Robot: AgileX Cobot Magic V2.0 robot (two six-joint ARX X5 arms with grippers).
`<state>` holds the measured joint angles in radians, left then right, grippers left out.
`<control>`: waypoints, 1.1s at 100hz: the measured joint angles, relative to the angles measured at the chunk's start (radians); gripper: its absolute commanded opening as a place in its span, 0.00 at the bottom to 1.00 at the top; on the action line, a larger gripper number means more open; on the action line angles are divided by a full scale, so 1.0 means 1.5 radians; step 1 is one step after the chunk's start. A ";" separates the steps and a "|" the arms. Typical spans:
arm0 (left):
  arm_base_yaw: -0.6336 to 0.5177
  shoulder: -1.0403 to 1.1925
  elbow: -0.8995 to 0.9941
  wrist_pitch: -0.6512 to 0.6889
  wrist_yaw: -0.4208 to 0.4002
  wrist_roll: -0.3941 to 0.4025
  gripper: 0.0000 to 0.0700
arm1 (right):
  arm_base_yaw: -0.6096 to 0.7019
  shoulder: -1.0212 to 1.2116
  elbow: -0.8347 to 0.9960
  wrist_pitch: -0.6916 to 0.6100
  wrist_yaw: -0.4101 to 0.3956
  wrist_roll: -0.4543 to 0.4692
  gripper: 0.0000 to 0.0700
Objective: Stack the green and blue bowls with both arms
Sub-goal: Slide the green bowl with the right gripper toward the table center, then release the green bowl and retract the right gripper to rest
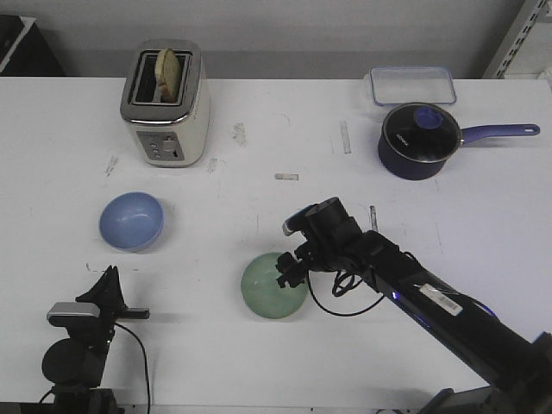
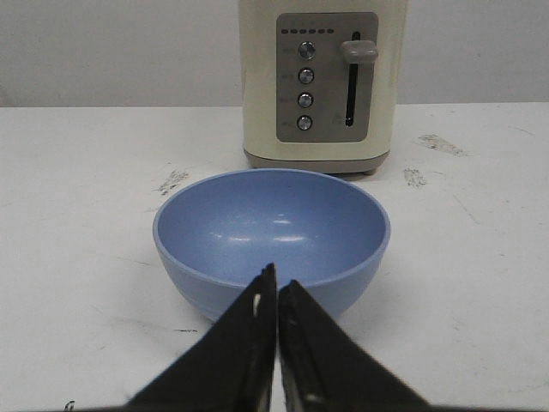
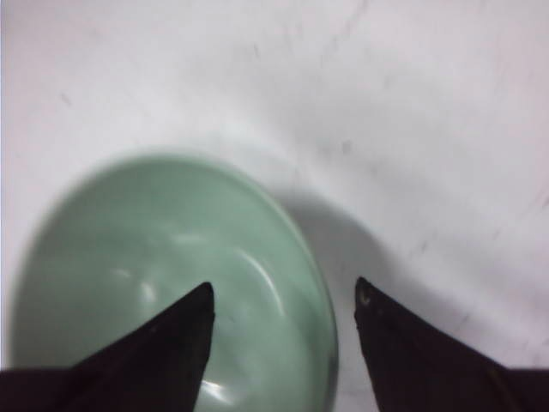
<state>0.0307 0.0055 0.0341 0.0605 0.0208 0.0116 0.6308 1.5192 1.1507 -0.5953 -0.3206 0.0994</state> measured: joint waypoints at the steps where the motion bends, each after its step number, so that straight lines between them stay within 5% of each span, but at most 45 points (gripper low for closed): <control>1: 0.000 0.000 0.000 0.000 0.000 0.000 0.00 | -0.002 -0.006 0.004 0.000 0.000 -0.001 0.54; 18: 0.000 0.000 0.000 0.000 0.000 0.000 0.00 | -0.030 -0.086 0.046 -0.001 0.013 -0.014 0.47; 33: 0.000 0.000 0.000 0.000 0.000 0.000 0.00 | -0.093 -0.179 0.047 -0.014 0.085 -0.019 0.00; 55: 0.000 0.000 0.000 0.000 0.000 0.000 0.00 | -0.222 -0.320 0.036 -0.082 0.196 -0.065 0.00; 81: 0.000 0.000 0.000 0.001 0.000 0.000 0.00 | -0.363 -0.495 -0.158 -0.028 0.212 -0.081 0.00; 110: 0.000 0.000 0.001 0.003 0.000 -0.030 0.00 | -0.387 -0.678 -0.392 0.080 0.214 -0.082 0.00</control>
<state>0.0307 0.0055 0.0349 0.0647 0.0208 -0.0334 0.0502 0.5018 0.5621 -0.4747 0.0006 -0.0231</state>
